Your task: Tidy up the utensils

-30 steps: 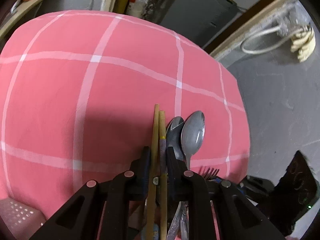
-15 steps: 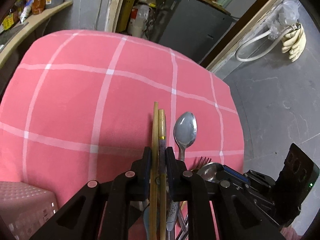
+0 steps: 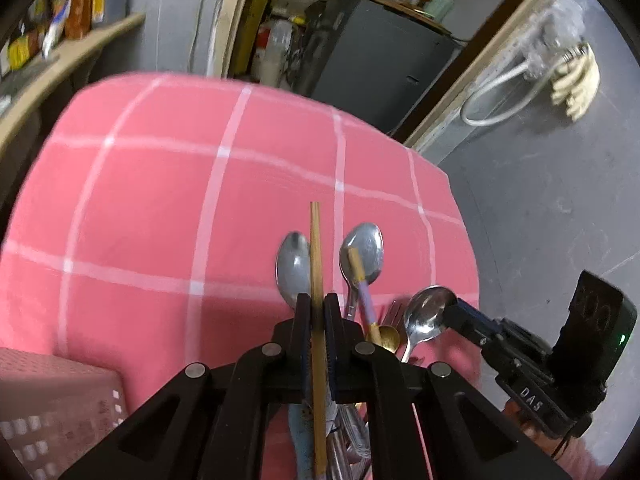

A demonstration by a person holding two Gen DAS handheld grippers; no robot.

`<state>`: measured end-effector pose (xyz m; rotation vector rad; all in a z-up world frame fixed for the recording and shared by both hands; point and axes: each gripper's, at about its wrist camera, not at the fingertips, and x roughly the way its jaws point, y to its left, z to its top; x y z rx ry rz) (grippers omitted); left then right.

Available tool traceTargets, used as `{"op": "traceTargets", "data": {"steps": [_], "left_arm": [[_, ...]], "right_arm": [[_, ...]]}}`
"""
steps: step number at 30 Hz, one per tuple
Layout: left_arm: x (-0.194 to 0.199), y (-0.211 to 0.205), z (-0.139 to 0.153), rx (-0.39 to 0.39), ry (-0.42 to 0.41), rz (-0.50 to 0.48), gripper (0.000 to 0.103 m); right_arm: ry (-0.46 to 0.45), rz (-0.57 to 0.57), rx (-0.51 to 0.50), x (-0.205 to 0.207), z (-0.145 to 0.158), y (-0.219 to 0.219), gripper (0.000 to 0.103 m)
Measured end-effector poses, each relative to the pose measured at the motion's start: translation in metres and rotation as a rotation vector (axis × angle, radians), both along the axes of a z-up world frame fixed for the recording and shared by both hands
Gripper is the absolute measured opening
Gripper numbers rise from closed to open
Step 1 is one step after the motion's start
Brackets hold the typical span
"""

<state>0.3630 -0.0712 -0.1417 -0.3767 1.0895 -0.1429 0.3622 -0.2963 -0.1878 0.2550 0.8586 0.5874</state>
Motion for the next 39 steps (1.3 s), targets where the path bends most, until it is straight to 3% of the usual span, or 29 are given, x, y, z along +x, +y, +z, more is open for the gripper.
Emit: {"op": "traceTargets", "data": {"steps": [10, 20, 27, 39], "left_arm": [[0.005, -0.003, -0.031, -0.156, 0.086, 0.003, 0.007], [0.007, -0.01, -0.035, -0.045, 0.091, 0.027, 0.007], [0.01, -0.012, -0.044, -0.136, 0.12, 0.003, 0.008], [0.018, -0.024, -0.034, -0.18, 0.092, -0.04, 0.007]], "right_arm": [[0.052, -0.019, 0.017, 0.006, -0.014, -0.003, 0.003], [0.09, -0.011, 0.02, 0.012, -0.024, 0.001, 0.003], [0.106, 0.008, 0.035, 0.015, -0.03, 0.005, 0.005], [0.09, -0.002, 0.034, 0.009, -0.026, -0.004, 0.003]]}}
